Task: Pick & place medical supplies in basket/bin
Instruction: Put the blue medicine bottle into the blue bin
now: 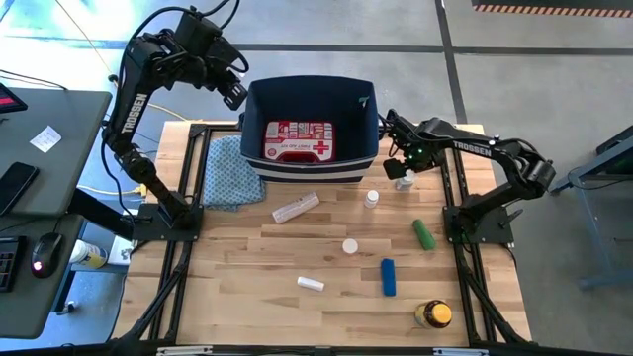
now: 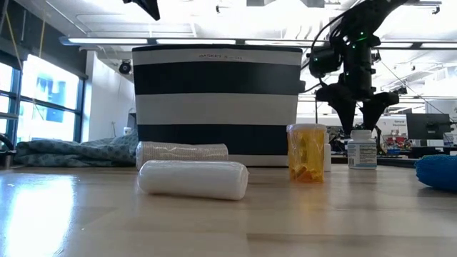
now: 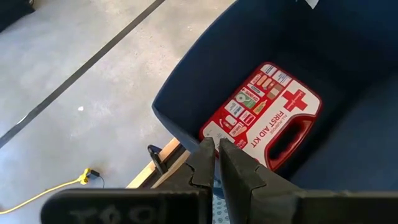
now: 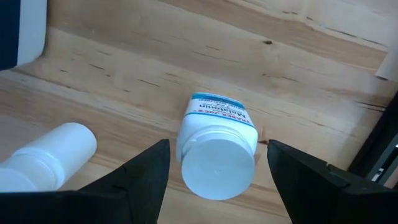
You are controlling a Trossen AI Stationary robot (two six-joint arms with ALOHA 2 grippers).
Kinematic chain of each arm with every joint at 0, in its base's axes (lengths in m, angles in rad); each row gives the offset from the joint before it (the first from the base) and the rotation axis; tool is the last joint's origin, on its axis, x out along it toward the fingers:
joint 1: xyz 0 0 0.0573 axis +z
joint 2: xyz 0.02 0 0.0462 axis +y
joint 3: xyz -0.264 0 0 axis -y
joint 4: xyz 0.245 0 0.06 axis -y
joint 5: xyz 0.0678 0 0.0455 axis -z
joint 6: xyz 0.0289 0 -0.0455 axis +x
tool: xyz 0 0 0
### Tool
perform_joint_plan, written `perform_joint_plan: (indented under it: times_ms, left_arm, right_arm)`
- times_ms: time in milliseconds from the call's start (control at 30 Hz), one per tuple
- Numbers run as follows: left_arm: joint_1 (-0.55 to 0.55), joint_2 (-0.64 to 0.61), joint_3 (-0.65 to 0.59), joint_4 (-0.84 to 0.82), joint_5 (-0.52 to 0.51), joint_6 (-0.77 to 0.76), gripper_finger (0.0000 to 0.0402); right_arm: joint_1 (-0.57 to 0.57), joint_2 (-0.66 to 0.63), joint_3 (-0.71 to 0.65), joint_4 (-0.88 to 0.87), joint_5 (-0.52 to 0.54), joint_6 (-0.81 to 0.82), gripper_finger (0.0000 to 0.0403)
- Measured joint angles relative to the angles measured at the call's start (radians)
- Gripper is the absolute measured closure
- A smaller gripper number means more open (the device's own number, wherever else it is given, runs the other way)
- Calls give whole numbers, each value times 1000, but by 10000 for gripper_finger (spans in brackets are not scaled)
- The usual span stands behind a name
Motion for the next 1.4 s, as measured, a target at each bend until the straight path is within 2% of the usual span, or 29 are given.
perform_joint_plan:
  times_ms: [833,1100,1400]
  left_arm:
    - [0,0,0,7,19,-2,341]
    - [0,0,0,13,19,0,341]
    - [0,0,0,19,19,5,341]
  right_arm:
    - [0,0,0,-20,-5,49,144]
    - [-2,66,0,-11,-28,52,144]
    - [-2,69,0,-12,-21,43,145]
